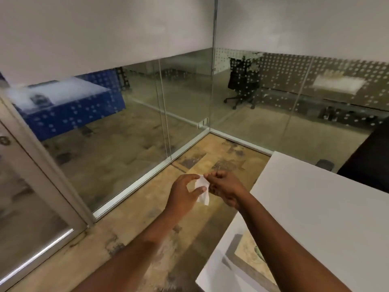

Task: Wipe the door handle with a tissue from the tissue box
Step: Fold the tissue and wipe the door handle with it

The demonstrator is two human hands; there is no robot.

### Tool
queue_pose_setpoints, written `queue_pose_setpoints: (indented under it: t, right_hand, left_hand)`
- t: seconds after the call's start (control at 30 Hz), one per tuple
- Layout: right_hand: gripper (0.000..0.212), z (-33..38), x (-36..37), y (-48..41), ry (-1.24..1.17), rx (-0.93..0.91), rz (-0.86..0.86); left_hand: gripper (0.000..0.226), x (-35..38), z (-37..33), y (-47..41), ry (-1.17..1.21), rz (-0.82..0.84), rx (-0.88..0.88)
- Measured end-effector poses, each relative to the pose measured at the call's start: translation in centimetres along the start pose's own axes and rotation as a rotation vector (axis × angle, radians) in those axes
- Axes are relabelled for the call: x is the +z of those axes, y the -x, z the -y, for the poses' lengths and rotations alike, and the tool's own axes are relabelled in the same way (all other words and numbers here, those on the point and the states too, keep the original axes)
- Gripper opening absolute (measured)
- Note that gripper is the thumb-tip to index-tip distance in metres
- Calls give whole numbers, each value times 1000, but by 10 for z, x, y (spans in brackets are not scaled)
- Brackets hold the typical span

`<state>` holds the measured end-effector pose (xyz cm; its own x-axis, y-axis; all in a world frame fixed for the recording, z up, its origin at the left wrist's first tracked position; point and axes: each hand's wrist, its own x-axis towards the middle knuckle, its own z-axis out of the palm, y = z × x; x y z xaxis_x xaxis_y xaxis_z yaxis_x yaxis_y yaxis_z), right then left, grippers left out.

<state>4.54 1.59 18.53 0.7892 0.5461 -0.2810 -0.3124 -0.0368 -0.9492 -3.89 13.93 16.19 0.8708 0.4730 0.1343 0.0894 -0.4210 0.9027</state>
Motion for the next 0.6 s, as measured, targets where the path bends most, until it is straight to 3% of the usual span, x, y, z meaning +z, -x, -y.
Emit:
queue_pose_setpoints:
  t: [0.13, 0.23, 0.33, 0.47, 0.6]
  right_hand:
    - [8, 4, 61, -30, 58, -13, 104]
    - [15, 6, 108, -51, 113, -26, 155]
    - [16, 8, 156, -74, 163, -43, 201]
    - [20, 15, 223, -105, 232, -71, 244]
    - [24, 28, 288, -134, 315, -127, 267]
  left_hand:
    - [15, -58, 24, -19, 19, -129, -73]
    - [25, -103, 43, -34, 79, -188, -112]
    - [51, -151, 65, -53, 30, -150, -91]
    - [21, -217, 90, -83, 91, -158, -131]
    - [15, -281, 110, -112, 100, -216, -146]
